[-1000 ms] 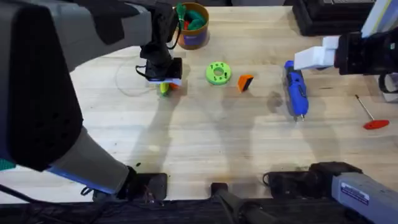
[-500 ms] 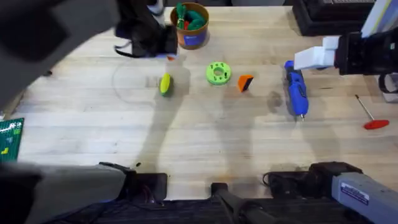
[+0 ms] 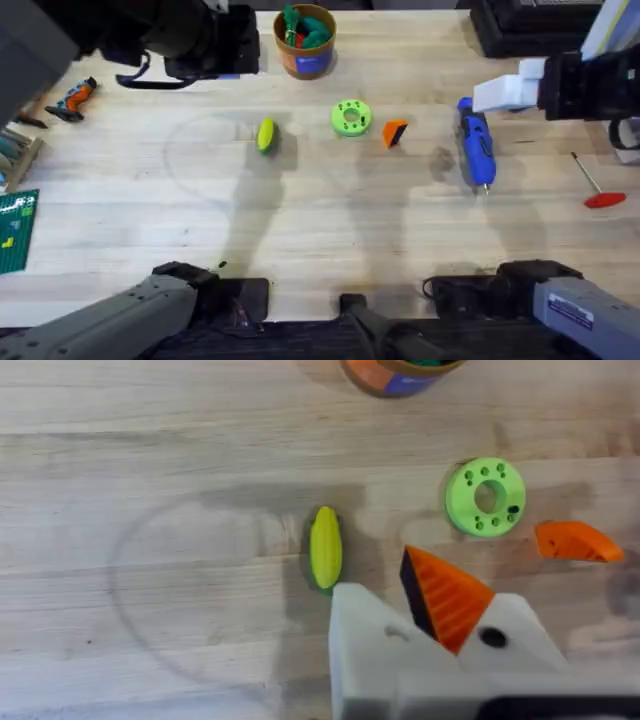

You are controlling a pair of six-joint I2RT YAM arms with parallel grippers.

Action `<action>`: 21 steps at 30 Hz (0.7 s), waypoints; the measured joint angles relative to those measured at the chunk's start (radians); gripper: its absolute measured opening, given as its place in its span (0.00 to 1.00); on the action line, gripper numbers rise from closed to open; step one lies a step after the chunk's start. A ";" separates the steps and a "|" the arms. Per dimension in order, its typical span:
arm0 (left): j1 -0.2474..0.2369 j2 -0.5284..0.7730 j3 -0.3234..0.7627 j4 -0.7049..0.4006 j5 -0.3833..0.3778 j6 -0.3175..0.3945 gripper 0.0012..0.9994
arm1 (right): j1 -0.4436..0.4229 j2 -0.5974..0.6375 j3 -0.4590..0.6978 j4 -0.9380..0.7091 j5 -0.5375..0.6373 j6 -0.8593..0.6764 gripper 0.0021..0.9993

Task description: Pick up the gripper from the table and insert it into the empty holder that is missing its gripper. Then pick up a screw, insert it into the mounting hole, and use the screwdriver to tighten it. Finally, clean up the table by picking up the vegetable and placing it into the bucket.

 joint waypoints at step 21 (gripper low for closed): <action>0.000 -0.013 0.000 -0.017 -0.029 0.011 0.99 | 0.000 0.000 0.000 0.000 0.000 0.000 0.99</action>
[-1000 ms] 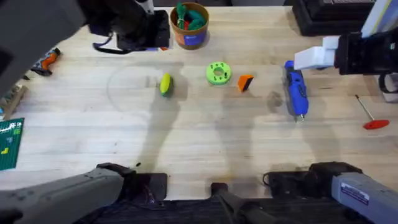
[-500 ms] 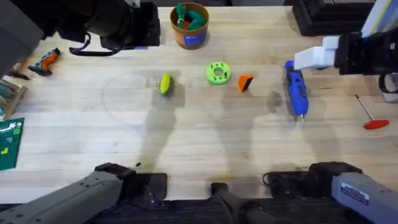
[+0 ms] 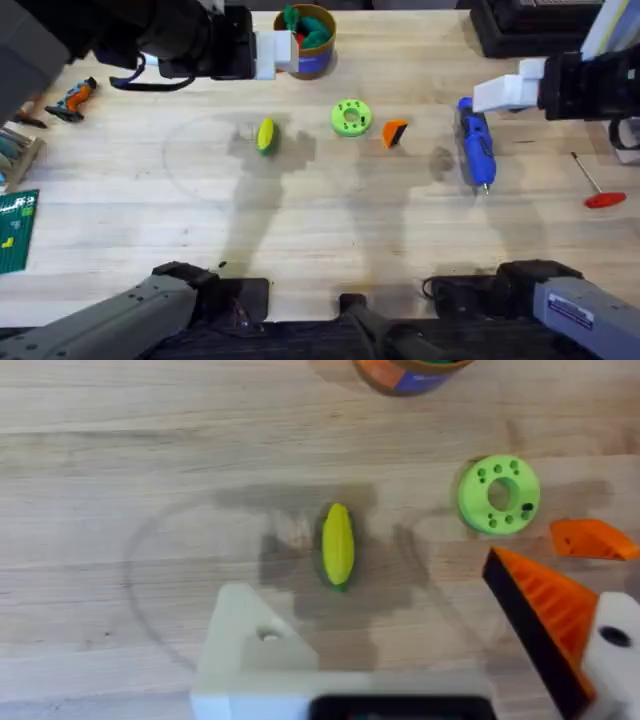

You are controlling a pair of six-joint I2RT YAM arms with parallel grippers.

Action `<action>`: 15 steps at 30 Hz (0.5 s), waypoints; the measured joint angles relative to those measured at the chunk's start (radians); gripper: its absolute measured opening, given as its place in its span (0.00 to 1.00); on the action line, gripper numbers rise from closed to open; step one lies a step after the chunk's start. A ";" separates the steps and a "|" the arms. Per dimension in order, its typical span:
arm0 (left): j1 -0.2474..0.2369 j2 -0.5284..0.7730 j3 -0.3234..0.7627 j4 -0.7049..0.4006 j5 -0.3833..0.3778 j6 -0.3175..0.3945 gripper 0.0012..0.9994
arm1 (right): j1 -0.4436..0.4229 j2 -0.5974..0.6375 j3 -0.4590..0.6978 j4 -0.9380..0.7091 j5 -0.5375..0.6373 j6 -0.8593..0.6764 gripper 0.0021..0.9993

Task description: Pick up the gripper from the table and insert it into the empty holder that is missing its gripper. Then pick up a screw, insert it into the mounting hole, and use the screwdriver to tighten it. Finally, clean up the table by picking up the vegetable and placing it into the bucket.

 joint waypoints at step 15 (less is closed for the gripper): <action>0.000 0.000 0.000 0.015 -0.160 0.005 0.99 | 0.000 0.000 0.000 0.000 0.000 0.000 0.99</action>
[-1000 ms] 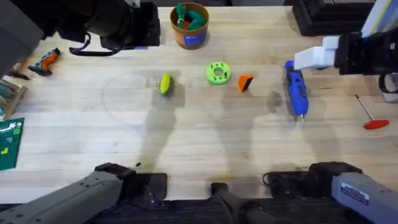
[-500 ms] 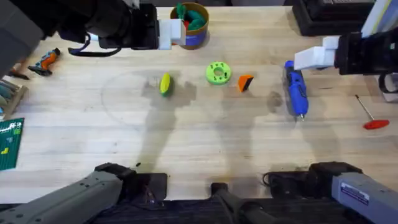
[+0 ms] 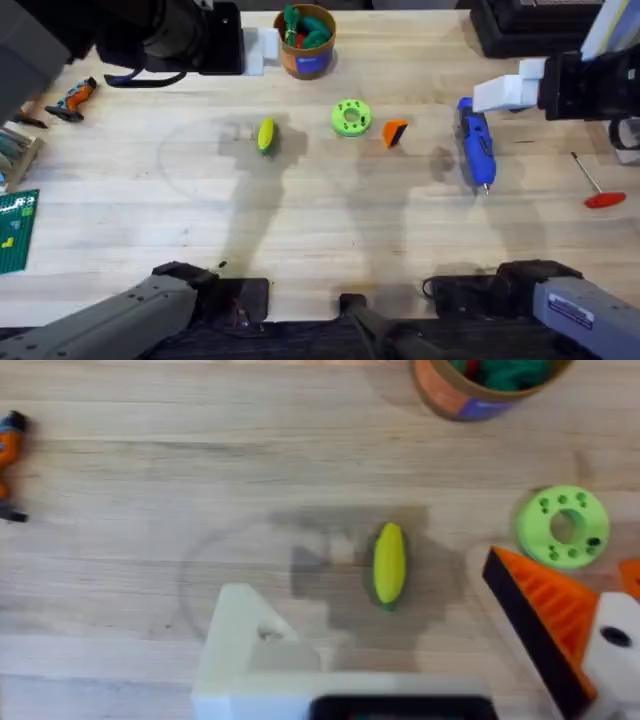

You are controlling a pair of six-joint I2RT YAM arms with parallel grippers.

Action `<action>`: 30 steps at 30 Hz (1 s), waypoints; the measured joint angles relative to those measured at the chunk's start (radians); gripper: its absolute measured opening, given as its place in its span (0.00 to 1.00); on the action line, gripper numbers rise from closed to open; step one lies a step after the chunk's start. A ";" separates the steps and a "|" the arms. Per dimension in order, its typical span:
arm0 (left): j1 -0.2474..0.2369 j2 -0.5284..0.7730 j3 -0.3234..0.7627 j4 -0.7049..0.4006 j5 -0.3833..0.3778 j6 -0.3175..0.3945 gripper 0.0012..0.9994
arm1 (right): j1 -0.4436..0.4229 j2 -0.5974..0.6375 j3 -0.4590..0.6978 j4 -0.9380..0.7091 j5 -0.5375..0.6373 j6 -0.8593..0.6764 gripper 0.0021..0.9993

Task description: Pick up the gripper from the table and insert it into the empty holder that is missing its gripper. Then pick up a screw, insert it into the mounting hole, and use the screwdriver to tighten it. Finally, clean up the table by picking up the vegetable and placing it into the bucket.

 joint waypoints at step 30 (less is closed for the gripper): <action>0.233 -0.650 -0.703 0.667 0.203 0.088 0.99 | 0.000 0.000 0.000 0.000 0.000 0.000 0.99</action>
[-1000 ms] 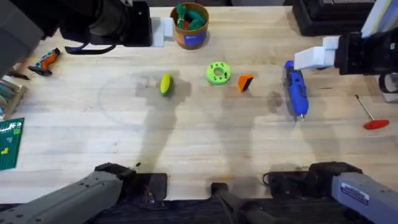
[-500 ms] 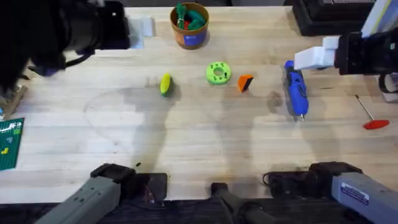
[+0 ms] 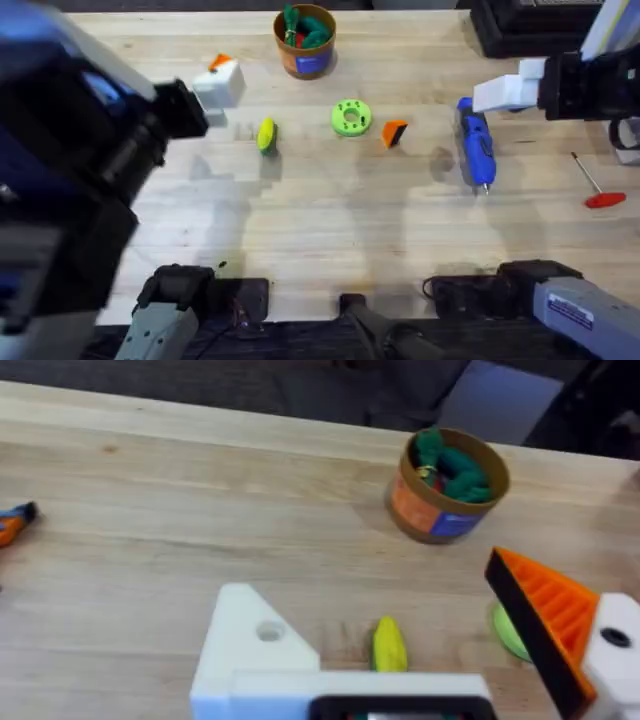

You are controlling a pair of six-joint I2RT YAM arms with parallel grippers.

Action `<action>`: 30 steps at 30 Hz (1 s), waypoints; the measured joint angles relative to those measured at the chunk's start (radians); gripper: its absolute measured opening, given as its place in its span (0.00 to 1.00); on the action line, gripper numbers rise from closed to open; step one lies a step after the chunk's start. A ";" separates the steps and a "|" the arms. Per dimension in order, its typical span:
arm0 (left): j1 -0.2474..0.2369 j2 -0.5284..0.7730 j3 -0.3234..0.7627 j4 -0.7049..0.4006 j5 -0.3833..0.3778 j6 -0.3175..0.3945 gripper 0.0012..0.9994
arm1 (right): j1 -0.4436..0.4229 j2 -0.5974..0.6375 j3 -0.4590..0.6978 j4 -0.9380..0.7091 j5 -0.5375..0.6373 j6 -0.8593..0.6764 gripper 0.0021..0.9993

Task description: Pick up the gripper from the table and insert it into the empty holder that is missing its gripper. Then pick up a screw, insert it into the mounting hole, and use the screwdriver to tighten it. Finally, clean up the table by picking up the vegetable and placing it into the bucket.

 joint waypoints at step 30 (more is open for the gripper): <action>0.000 -0.601 -0.579 0.373 0.203 0.070 0.99 | 0.000 0.000 0.000 0.000 0.000 0.000 0.99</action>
